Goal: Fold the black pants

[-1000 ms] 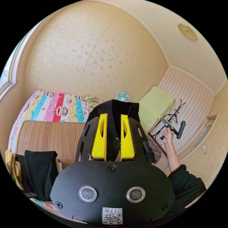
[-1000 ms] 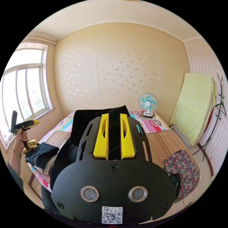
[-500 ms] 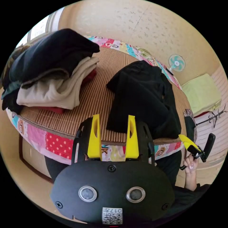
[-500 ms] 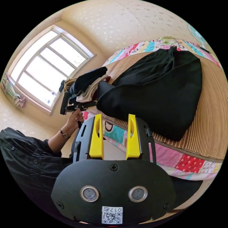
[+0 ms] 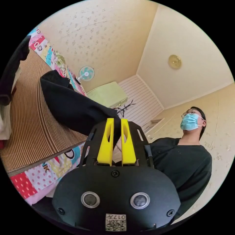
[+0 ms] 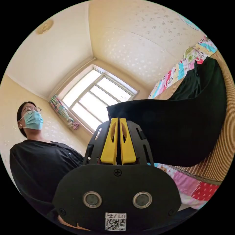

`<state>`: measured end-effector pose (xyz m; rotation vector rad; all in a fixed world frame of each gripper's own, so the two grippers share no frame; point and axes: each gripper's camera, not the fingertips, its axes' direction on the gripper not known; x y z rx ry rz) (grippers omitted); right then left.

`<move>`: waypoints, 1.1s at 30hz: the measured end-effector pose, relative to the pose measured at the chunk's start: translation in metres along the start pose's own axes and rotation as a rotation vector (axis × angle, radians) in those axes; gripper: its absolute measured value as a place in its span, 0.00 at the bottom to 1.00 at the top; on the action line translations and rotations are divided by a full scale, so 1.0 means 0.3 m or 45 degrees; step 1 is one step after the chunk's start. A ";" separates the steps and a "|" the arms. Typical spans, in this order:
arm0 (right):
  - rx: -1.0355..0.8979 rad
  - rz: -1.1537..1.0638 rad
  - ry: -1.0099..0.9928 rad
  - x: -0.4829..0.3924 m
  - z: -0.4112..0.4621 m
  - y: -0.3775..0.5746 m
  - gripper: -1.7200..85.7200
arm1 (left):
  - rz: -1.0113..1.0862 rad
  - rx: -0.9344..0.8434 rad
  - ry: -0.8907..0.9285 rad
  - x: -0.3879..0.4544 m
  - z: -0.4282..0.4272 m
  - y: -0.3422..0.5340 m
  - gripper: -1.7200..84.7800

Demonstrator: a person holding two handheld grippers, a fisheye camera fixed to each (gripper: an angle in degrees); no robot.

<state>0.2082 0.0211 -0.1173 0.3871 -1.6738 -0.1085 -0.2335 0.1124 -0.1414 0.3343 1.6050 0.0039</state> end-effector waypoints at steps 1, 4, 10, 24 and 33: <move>0.059 -0.027 -0.026 -0.038 -0.151 0.032 0.03 | 0.001 -0.035 -0.082 0.019 -0.017 0.017 0.08; 0.173 0.053 0.118 -0.081 -0.493 0.167 0.03 | -0.225 -0.256 -0.504 -0.003 -0.067 0.101 0.08; 0.033 0.633 0.950 -0.016 -0.865 0.519 0.03 | -0.566 -0.174 -0.723 -0.110 -0.148 0.223 0.09; 0.203 0.468 1.031 -0.048 -0.934 0.354 0.14 | -0.614 -0.428 -0.937 -0.462 0.140 -0.121 0.17; 0.373 0.640 1.228 0.026 -0.969 0.501 0.19 | -0.456 -0.422 -1.294 -0.363 0.293 0.004 0.07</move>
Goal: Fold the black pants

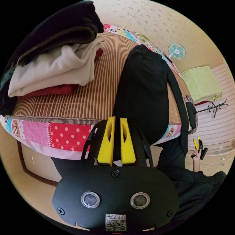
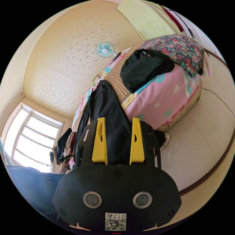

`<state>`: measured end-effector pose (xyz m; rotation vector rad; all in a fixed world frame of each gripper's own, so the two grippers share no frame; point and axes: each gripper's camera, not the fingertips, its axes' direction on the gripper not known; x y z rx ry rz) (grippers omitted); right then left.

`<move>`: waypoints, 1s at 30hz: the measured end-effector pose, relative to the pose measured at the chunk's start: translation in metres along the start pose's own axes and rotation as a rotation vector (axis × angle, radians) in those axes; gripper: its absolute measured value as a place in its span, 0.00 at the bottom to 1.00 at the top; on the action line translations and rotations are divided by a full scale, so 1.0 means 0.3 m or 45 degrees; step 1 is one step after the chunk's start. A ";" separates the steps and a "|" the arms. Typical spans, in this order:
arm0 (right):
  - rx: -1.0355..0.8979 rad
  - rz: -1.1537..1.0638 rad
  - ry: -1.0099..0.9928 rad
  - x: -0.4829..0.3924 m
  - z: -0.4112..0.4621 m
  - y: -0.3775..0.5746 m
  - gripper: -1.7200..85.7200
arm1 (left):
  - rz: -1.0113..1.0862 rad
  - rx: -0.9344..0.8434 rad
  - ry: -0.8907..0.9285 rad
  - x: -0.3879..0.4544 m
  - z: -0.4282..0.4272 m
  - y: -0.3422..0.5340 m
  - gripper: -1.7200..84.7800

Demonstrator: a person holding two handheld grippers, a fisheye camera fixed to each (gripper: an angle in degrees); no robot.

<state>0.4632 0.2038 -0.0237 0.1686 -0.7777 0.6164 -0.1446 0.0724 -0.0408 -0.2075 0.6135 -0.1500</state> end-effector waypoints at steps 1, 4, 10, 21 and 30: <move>-0.083 0.039 0.052 0.039 0.062 0.020 0.20 | 0.018 -0.024 0.000 0.014 0.005 0.001 0.06; -0.255 0.159 0.066 0.143 0.184 0.108 0.19 | 0.055 -0.178 0.128 0.045 0.042 0.015 0.04; 0.108 0.064 -0.337 0.039 -0.009 0.250 0.09 | 0.050 -0.145 0.188 0.048 -0.029 0.158 0.05; -0.518 -1.274 -0.383 -1.117 0.377 0.478 0.09 | 0.366 0.063 0.817 0.405 -0.246 -0.053 0.17; -0.984 -1.493 -0.072 -1.188 0.820 0.922 0.07 | 0.297 -0.429 0.938 0.429 0.258 -0.100 0.07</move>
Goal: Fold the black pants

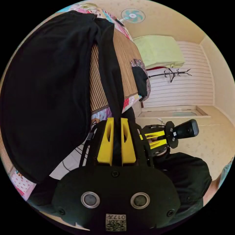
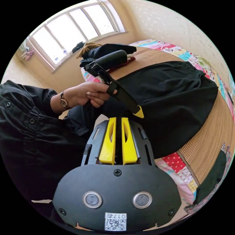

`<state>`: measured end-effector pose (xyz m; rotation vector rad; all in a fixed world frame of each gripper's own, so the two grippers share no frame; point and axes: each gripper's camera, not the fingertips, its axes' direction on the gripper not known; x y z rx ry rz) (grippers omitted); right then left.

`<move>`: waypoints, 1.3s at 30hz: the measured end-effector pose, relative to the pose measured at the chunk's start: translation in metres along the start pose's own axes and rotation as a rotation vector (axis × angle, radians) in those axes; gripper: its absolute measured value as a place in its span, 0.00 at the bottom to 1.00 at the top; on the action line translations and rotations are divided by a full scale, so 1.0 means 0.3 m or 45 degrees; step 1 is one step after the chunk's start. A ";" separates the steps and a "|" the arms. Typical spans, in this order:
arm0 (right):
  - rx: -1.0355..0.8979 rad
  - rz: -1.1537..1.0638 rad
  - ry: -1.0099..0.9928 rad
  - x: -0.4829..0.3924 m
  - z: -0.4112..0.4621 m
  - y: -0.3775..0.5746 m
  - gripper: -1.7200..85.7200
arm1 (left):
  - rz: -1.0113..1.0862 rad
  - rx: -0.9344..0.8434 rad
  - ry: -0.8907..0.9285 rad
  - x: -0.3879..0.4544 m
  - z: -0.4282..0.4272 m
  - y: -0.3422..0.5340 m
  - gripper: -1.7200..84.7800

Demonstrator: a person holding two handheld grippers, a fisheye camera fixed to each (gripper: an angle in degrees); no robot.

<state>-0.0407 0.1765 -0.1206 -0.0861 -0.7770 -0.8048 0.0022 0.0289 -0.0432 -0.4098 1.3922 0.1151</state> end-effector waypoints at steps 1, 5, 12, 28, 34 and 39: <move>-0.031 -0.017 -0.024 0.009 0.012 0.009 0.07 | 0.004 0.010 0.019 -0.008 0.004 0.010 0.06; -0.187 -0.020 0.023 0.047 0.015 -0.042 0.08 | 0.110 0.098 -0.071 0.047 0.015 0.073 0.02; 0.353 0.664 0.315 0.580 -0.205 -0.223 0.17 | 0.285 0.165 -0.223 0.088 -0.001 0.154 0.01; 0.375 1.039 0.702 1.268 0.142 -0.699 0.05 | 0.260 0.256 -0.065 0.107 -0.069 0.202 0.01; 0.654 0.796 0.267 0.962 0.190 -0.964 0.04 | 0.290 0.437 -0.039 0.096 -0.323 0.386 0.01; 0.467 0.560 0.009 0.861 0.454 -1.144 0.06 | -0.151 0.572 -0.388 -0.096 -0.466 0.579 0.04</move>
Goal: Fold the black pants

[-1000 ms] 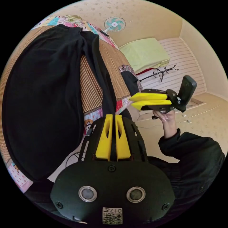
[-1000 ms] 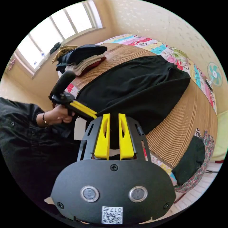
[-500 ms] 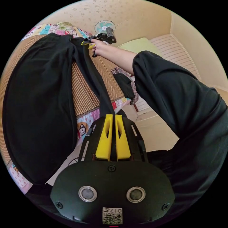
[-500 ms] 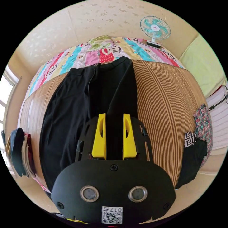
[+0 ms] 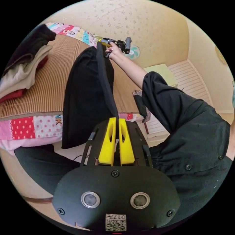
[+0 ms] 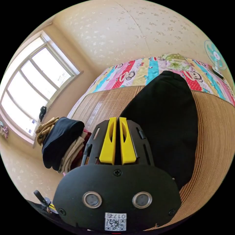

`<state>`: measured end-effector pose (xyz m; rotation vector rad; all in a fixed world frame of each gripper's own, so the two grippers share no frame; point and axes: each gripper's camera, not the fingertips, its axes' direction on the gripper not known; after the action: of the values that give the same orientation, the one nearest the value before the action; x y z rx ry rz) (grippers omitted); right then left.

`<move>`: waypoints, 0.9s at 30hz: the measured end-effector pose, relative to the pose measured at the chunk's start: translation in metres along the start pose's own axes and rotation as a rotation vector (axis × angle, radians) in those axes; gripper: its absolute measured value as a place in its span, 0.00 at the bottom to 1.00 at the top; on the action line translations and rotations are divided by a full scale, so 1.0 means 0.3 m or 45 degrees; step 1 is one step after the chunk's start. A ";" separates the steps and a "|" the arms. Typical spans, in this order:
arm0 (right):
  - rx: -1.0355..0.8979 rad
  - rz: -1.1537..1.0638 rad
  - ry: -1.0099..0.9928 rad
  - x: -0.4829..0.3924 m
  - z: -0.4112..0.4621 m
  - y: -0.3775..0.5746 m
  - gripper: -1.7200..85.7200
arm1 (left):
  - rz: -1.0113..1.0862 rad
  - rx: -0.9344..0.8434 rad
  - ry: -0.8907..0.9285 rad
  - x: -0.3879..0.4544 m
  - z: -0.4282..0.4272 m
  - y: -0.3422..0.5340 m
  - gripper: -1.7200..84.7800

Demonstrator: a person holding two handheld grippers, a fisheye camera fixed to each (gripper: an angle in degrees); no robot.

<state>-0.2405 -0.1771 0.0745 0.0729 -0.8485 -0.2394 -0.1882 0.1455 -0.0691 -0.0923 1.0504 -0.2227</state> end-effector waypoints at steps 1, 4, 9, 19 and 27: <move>-0.031 0.047 -0.054 0.000 0.015 0.033 0.07 | -0.040 0.007 -0.044 -0.027 -0.007 0.012 0.05; -0.014 0.066 -0.160 0.006 -0.056 0.218 0.09 | -0.160 0.029 -0.175 -0.125 -0.032 0.046 0.08; -0.082 -0.037 0.110 0.048 -0.267 0.688 0.12 | -0.130 0.047 -0.191 -0.183 -0.015 -0.024 0.13; -0.107 0.247 -0.087 0.172 -0.474 1.371 0.08 | 0.000 -0.112 -0.342 -0.140 0.263 -0.255 0.11; -0.304 -0.142 -0.042 0.232 -0.728 1.374 0.04 | 0.147 -0.267 -0.188 0.045 0.384 -0.080 0.06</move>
<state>0.0419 0.1996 0.0470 -0.1077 -0.8444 -0.4456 -0.0852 0.1155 -0.0191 -0.2332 0.9264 0.0001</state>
